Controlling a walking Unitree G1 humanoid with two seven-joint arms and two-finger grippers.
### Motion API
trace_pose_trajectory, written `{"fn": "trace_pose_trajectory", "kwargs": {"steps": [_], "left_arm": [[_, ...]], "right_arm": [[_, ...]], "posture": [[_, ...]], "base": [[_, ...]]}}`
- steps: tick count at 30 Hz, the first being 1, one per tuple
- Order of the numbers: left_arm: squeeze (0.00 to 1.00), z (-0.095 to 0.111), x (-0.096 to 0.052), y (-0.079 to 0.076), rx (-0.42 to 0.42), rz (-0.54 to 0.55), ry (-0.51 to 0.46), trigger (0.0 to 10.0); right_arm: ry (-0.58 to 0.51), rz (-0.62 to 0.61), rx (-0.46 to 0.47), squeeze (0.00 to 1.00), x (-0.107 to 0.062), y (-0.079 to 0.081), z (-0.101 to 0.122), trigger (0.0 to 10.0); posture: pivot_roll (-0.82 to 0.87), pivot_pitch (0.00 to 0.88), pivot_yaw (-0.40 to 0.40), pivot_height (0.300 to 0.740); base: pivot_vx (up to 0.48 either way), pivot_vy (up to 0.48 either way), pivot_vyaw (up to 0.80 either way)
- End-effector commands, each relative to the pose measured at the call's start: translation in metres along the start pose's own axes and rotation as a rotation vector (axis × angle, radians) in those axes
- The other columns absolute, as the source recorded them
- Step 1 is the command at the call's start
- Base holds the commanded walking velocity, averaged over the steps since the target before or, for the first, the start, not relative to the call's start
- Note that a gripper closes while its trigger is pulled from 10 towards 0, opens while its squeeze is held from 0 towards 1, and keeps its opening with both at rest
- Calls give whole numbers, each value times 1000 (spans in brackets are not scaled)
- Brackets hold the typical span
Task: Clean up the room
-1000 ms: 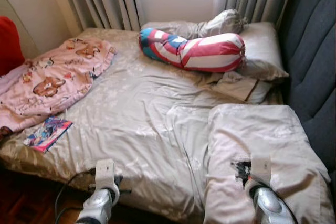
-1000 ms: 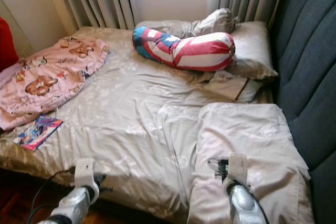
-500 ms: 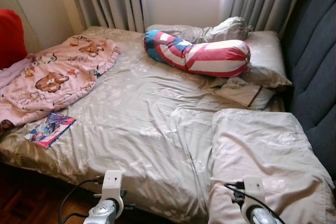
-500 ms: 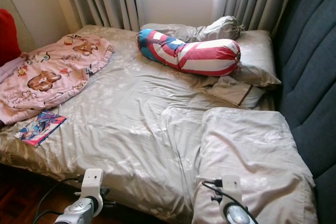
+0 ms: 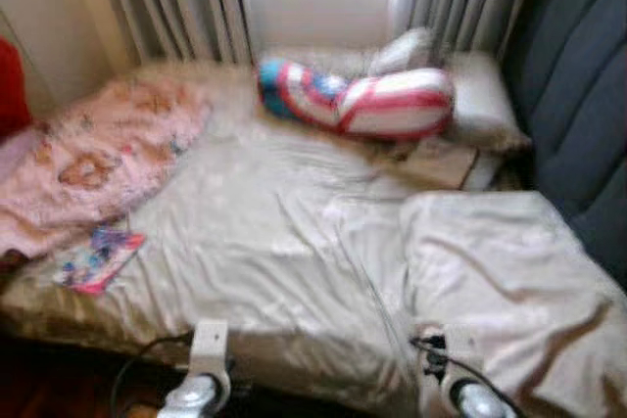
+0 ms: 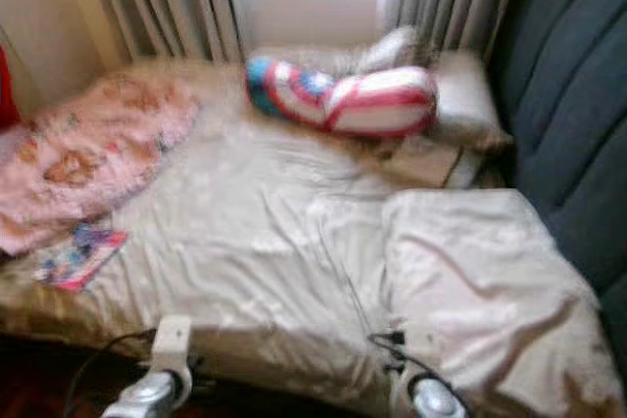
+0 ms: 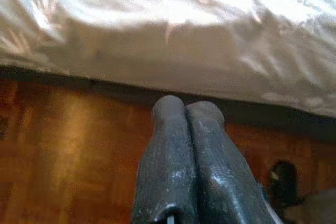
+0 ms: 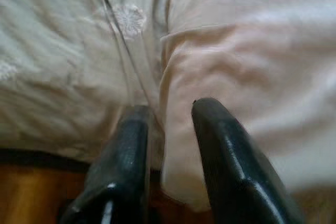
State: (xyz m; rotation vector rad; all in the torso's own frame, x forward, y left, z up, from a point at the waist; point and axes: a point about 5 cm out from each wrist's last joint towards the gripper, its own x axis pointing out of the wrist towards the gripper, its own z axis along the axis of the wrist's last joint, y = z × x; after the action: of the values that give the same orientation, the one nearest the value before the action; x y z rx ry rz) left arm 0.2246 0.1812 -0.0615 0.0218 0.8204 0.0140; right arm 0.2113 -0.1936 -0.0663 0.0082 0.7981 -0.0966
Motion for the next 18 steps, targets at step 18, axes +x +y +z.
{"fn": "trace_pose_trajectory", "kwargs": {"steps": [18], "left_arm": [[0,8,0,10,-4,4,-21,10000]], "right_arm": [[-40,-17,55,0,2,7,10,10000]], "posture": [[-73,0,54,740]], "base": [[0,0,-210]]}}
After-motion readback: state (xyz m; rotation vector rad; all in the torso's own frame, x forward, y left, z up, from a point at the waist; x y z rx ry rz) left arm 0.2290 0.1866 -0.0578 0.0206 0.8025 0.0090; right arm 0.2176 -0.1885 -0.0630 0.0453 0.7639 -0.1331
